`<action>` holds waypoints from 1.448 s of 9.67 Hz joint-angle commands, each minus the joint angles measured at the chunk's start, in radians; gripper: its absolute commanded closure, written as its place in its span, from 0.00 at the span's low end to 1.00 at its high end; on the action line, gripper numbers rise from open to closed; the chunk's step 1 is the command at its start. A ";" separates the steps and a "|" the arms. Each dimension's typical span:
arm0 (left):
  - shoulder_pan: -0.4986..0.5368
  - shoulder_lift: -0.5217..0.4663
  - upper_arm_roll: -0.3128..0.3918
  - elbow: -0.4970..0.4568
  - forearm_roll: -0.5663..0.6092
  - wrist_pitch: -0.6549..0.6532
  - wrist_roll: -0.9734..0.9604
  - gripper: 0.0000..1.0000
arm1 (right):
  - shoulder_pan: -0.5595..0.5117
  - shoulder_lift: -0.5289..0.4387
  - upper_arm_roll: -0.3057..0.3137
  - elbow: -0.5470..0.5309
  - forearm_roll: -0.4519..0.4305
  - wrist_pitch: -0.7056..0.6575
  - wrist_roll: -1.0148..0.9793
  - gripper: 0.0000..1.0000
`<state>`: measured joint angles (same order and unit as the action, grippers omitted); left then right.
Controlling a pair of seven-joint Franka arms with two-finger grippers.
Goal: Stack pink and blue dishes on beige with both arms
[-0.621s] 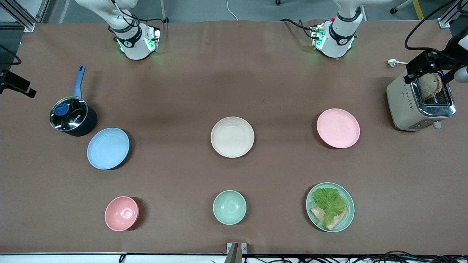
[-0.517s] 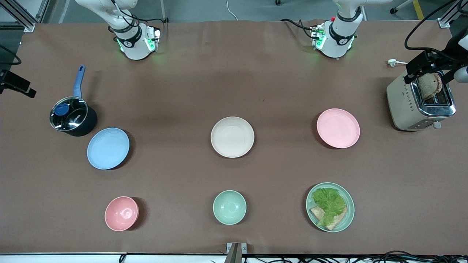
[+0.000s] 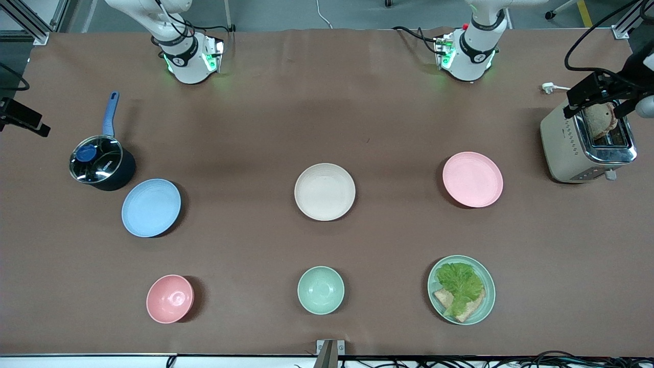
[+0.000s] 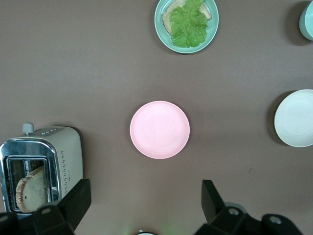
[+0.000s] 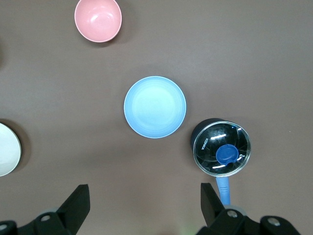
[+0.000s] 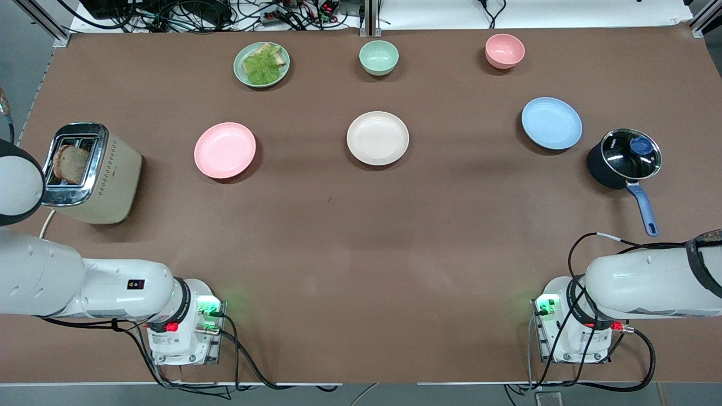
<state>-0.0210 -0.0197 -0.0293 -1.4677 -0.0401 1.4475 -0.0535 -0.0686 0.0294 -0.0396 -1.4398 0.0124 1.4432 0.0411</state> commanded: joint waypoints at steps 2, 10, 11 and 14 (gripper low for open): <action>0.012 0.010 0.046 -0.185 -0.038 0.144 0.036 0.02 | -0.003 0.084 0.006 0.004 -0.016 0.049 -0.009 0.00; 0.016 0.173 0.157 -0.778 -0.173 0.887 0.360 0.03 | -0.040 0.456 -0.183 -0.341 0.369 0.609 -0.495 0.00; 0.016 0.217 0.157 -0.787 -0.202 0.898 0.379 0.05 | -0.043 0.498 -0.193 -0.349 0.403 0.649 -0.563 0.00; 0.015 0.320 0.155 -0.796 -0.259 0.941 0.463 0.14 | -0.056 0.570 -0.206 -0.373 0.497 0.700 -0.655 0.07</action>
<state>-0.0018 0.2336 0.1249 -2.2550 -0.2574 2.3575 0.3507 -0.1175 0.5929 -0.2442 -1.7914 0.4611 2.1251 -0.5751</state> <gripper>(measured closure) 0.115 0.026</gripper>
